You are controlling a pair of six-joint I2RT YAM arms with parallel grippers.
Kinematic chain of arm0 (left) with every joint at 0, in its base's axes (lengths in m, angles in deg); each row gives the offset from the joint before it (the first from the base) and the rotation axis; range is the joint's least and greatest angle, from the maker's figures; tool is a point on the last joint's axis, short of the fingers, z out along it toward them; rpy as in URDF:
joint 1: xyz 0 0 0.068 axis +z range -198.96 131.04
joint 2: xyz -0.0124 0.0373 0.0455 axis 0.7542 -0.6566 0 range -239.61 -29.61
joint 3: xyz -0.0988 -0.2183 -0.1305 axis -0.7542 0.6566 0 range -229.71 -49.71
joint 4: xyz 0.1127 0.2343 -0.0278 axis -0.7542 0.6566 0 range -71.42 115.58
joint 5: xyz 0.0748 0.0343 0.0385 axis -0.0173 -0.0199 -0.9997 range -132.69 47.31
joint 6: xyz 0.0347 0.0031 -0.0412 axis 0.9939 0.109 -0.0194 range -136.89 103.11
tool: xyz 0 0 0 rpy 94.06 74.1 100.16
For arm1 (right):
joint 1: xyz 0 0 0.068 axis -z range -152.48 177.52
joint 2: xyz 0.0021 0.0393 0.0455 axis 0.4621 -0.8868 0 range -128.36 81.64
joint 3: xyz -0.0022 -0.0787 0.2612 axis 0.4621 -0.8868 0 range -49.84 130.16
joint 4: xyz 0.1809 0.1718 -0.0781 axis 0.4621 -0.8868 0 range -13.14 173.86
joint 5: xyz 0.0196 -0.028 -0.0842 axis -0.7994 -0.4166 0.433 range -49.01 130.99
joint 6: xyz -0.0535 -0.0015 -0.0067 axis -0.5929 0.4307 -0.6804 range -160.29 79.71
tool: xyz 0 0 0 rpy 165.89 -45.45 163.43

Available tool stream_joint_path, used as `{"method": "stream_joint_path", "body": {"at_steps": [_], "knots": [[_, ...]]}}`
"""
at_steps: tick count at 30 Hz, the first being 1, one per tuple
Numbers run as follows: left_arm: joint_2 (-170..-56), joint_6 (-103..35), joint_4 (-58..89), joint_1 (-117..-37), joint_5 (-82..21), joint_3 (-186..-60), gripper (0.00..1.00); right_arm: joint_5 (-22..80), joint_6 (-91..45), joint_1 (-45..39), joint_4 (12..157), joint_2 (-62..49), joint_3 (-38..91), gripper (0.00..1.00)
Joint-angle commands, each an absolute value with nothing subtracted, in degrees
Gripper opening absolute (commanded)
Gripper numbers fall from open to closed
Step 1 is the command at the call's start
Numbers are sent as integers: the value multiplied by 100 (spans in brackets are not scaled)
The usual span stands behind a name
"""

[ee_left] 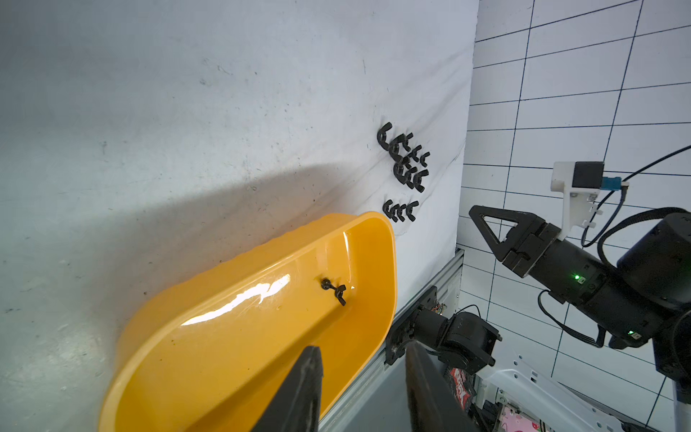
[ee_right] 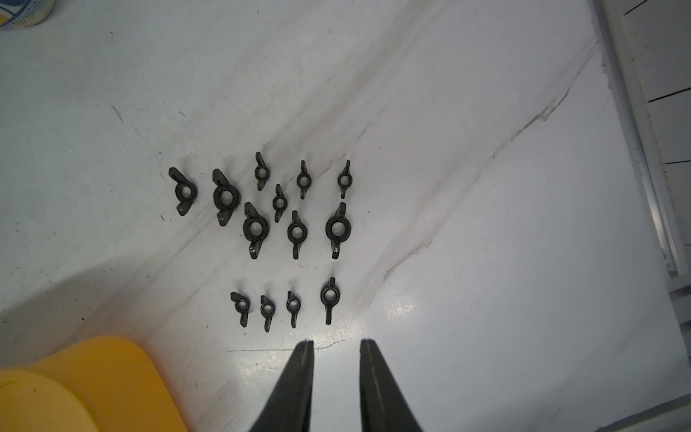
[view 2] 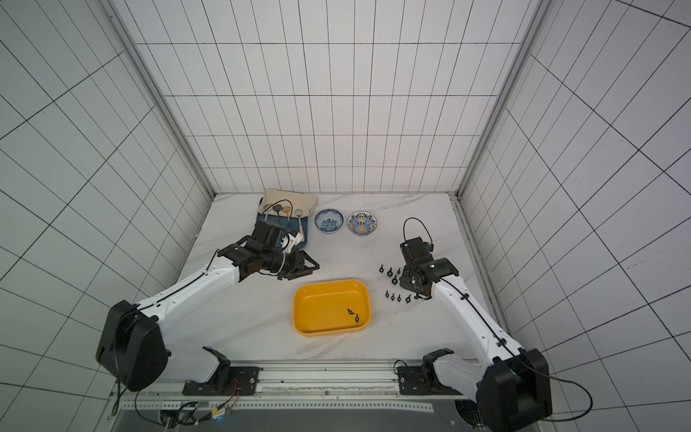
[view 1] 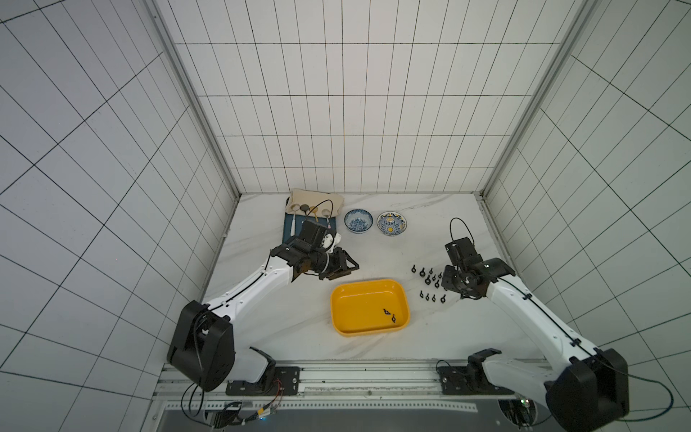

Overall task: Take out the wing nut from the storage box
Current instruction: Adjust the storage box at the center of the board.

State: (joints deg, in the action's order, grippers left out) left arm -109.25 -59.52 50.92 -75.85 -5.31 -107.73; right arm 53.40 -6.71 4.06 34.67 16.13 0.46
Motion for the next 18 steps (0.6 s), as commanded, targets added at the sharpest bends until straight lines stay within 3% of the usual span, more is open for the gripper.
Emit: {"method": "stream_joint_path", "body": {"at_steps": [1, 18], "knots": [[-10741, -5808, 5198, -7478, -462, -10666, 40, 5265, -766, 467, 3372, 1557, 298, 26], [-10257, -5569, 5739, -6974, -414, -10666, 40, 5021, -891, 464, 3328, 1397, 537, 26]]}}
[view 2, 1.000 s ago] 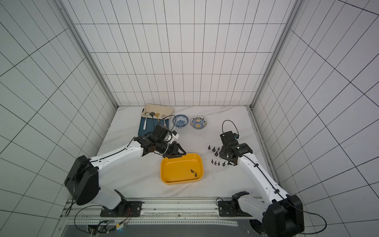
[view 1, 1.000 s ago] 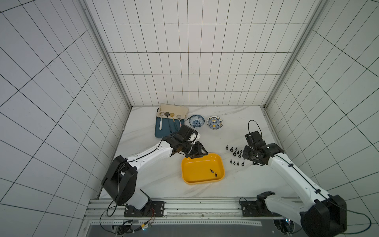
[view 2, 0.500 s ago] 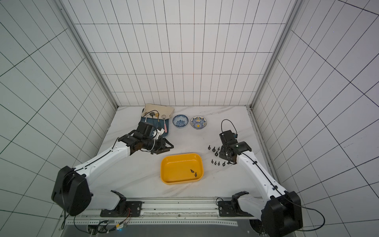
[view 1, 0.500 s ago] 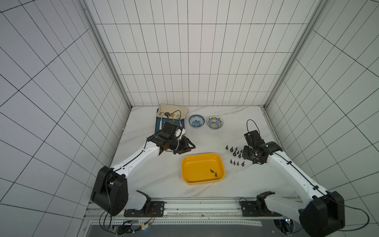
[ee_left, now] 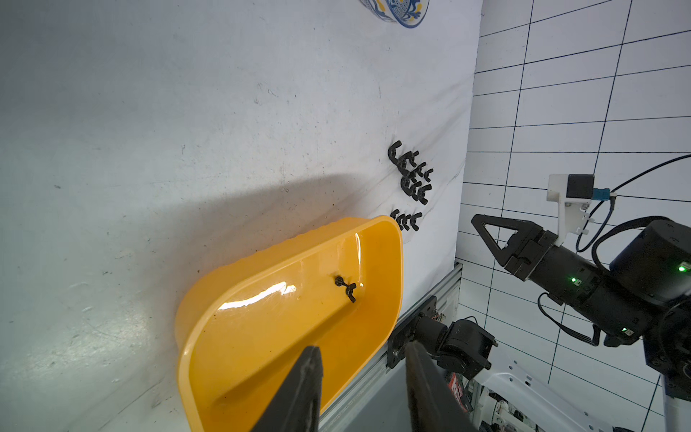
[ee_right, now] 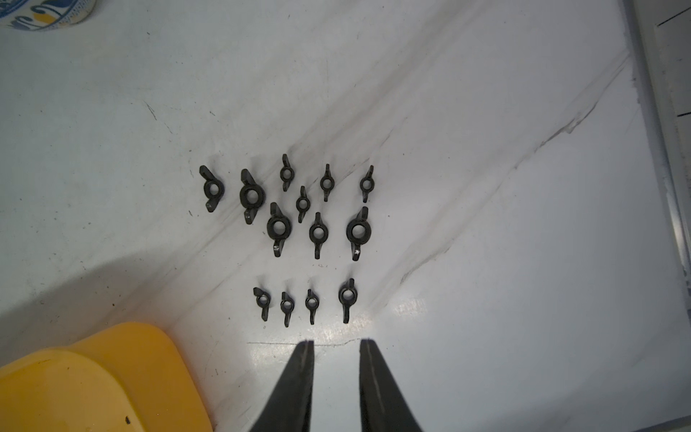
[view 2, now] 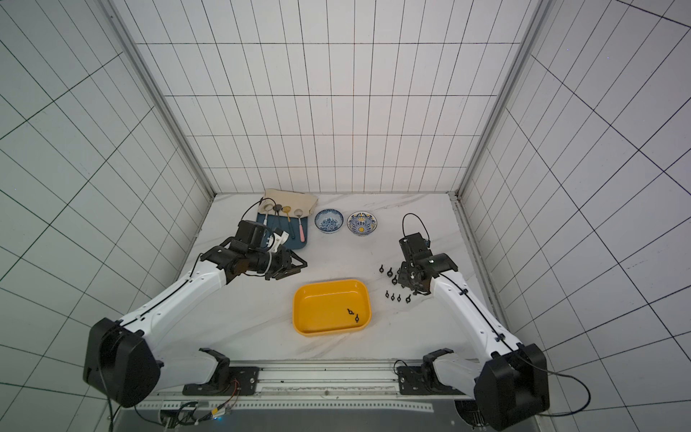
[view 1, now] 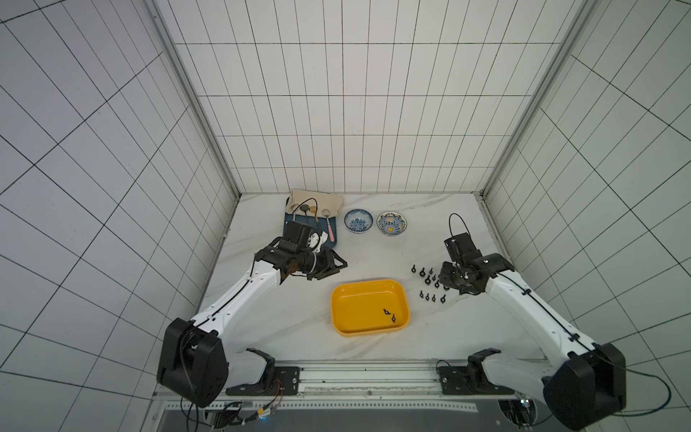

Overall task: Take out the wing nut from the storage box
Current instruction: Adjust the storage box at the center of the board.

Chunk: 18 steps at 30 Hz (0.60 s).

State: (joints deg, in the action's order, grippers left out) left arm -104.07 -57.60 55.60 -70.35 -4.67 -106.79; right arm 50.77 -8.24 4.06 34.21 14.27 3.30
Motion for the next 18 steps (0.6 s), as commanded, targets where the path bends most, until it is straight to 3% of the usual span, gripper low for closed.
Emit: {"method": "stream_joint_path", "body": {"at_steps": [1, 4, 8, 9, 11, 15, 18], "knots": [[-10226, -5552, 5797, -6953, -415, -10666, 40, 4986, -893, 460, 3347, 1397, 512, 25], [-10082, -5506, 6010, -6869, -449, -10641, 40, 4840, -900, 449, 3408, 1367, 476, 22], [-9833, -5408, 6352, -6627, -516, -10512, 39, 4579, -1014, 384, 3436, 1248, 515, 0], [-9776, -5389, 6407, -6542, -533, -10454, 38, 4487, -1083, 284, 3442, 1219, 541, 0], [-9690, -5385, 6453, -6322, -505, -10317, 30, 4198, -1252, -106, 3469, 1171, 587, 0], [-9720, -5470, 6522, -5833, -217, -10022, 0, 4269, -1375, -1269, 3404, 971, 851, 0], [-9683, -5578, 6627, -5780, -319, -9740, 0, 4007, -1529, -1422, 3515, 687, 1036, 0]]}}
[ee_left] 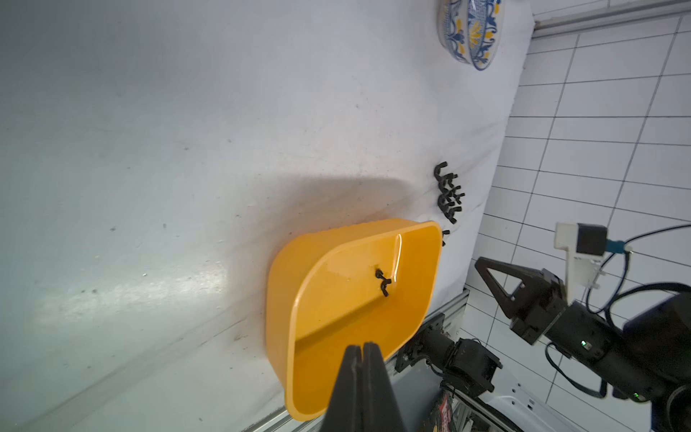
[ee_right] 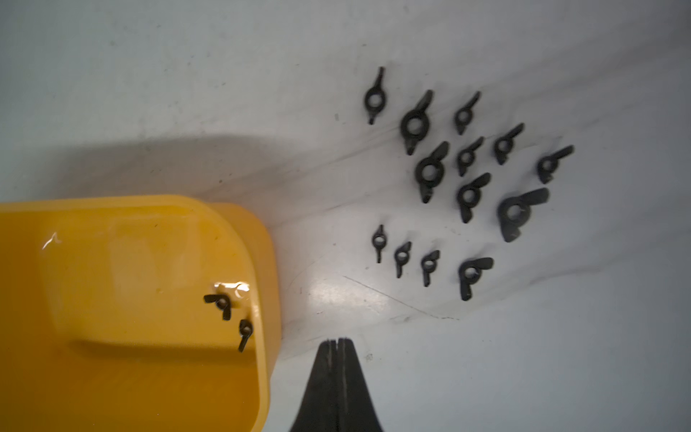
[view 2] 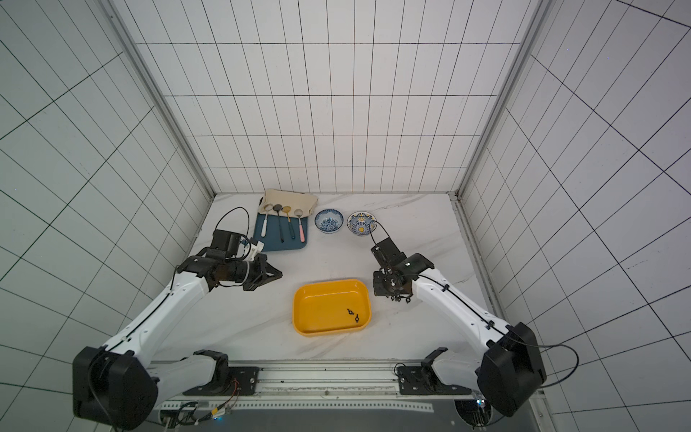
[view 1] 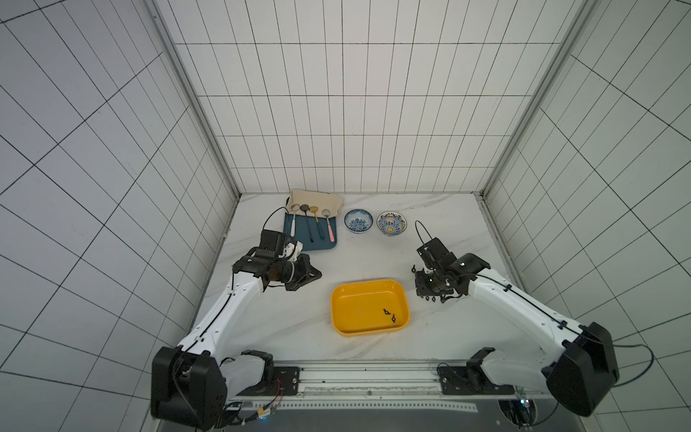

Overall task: Take out the wing nut from the storage box
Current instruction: Adjust the storage box at the center of the board.

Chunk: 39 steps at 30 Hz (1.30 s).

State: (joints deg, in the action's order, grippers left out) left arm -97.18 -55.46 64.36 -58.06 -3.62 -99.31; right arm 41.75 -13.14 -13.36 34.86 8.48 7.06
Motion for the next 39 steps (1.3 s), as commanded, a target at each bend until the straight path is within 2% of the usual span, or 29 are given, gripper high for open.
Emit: {"method": "stream_joint_path", "body": {"at_steps": [1, 5, 10, 13, 19, 23, 29, 39], "knots": [[-9651, -5638, 6692, -5776, -456, -9653, 0, 3812, -1675, -1469, 3574, 538, 1154, 0], [-9663, -5782, 6824, -5658, -926, -9451, 0, 2880, -2022, -2049, 3488, -223, 1852, 0], [-9884, -5842, 6593, -4838, -467, -9383, 0, 2296, -2161, -3485, 3465, -635, 2284, 0], [-10032, -5833, 6508, -4572, -400, -9438, 0, 2418, -2325, -4138, 3181, -933, 2616, 0], [-10163, -5930, 6273, -4218, -196, -9399, 0, 2609, -2646, -4810, 2965, -1783, 3207, 0], [-10039, -5940, 6195, -3915, -158, -9289, 0, 2678, -2749, -5025, 3018, -2185, 3502, 0], [-9975, -6013, 6095, -3902, -63, -9208, 0, 2861, -2772, -5121, 3054, -2557, 3716, 0], [-9808, -6005, 6079, -3896, -59, -9194, 0, 3783, -2608, -5034, 2821, -2993, 4015, 0]]}}
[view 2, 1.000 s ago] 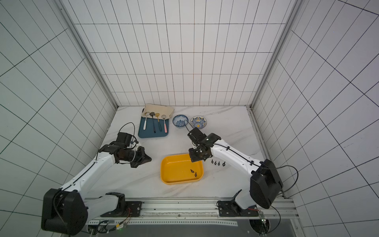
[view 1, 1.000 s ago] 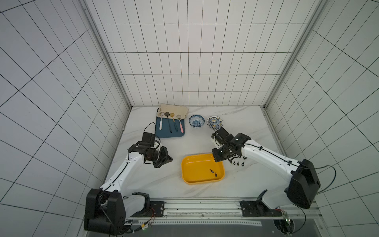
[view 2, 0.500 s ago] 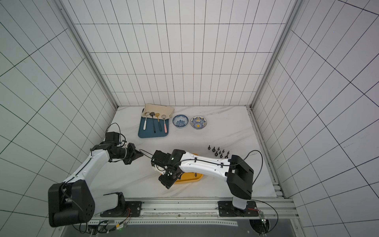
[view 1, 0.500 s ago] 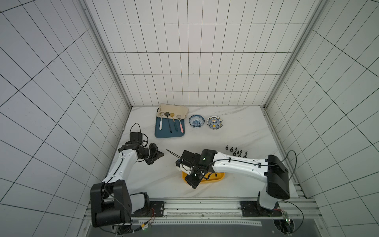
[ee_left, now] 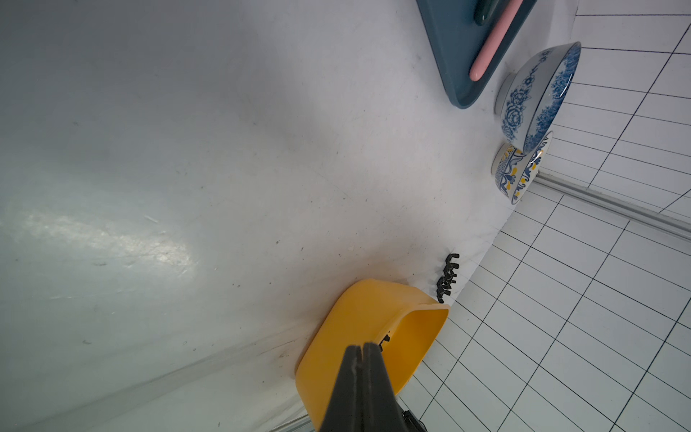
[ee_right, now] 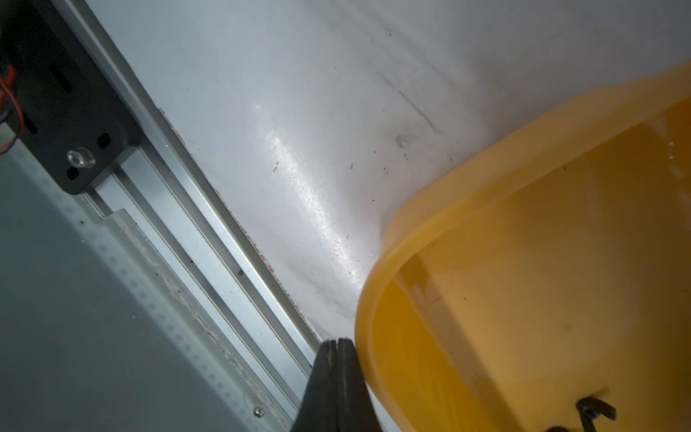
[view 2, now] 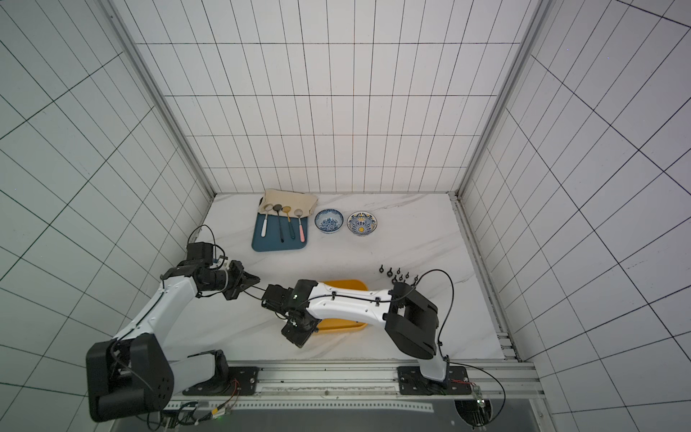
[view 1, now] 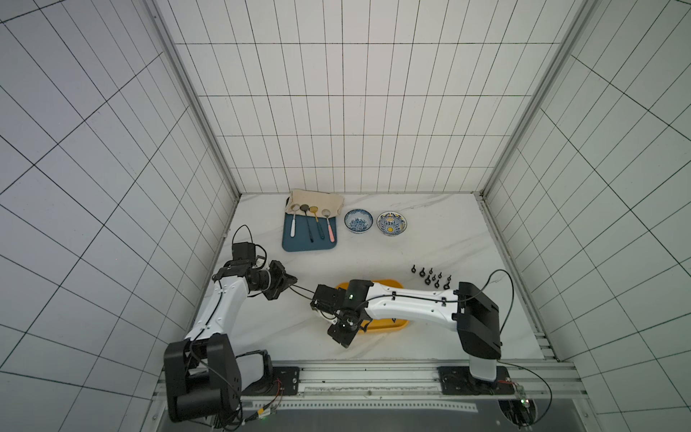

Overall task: Take out the wing nut from the storage box
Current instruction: Adjust the storage box at the center of the board.

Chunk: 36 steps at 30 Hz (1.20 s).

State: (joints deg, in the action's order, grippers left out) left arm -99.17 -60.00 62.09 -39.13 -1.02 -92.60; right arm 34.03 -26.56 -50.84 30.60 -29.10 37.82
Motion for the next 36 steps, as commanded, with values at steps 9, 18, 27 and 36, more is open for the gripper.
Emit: {"method": "stream_joint_path", "body": {"at_steps": [9, 18, 27, 36], "knots": [[-9680, -5990, 6068, -3896, -107, -9171, 0, 4117, -2566, -4675, 3146, -3011, 4069, 0], [-9662, -6020, 5981, -3903, -80, -9095, 0, 4160, -2652, -4171, 3404, -2874, 4391, 0], [-9371, -6189, 5889, -4053, 44, -8812, 0, 5193, -2052, -2638, 3352, -1445, 2927, 0], [-9081, -7429, 5116, -5836, -656, -8335, 0, 5186, -2135, -1299, 3350, -1199, 2062, 0]]}}
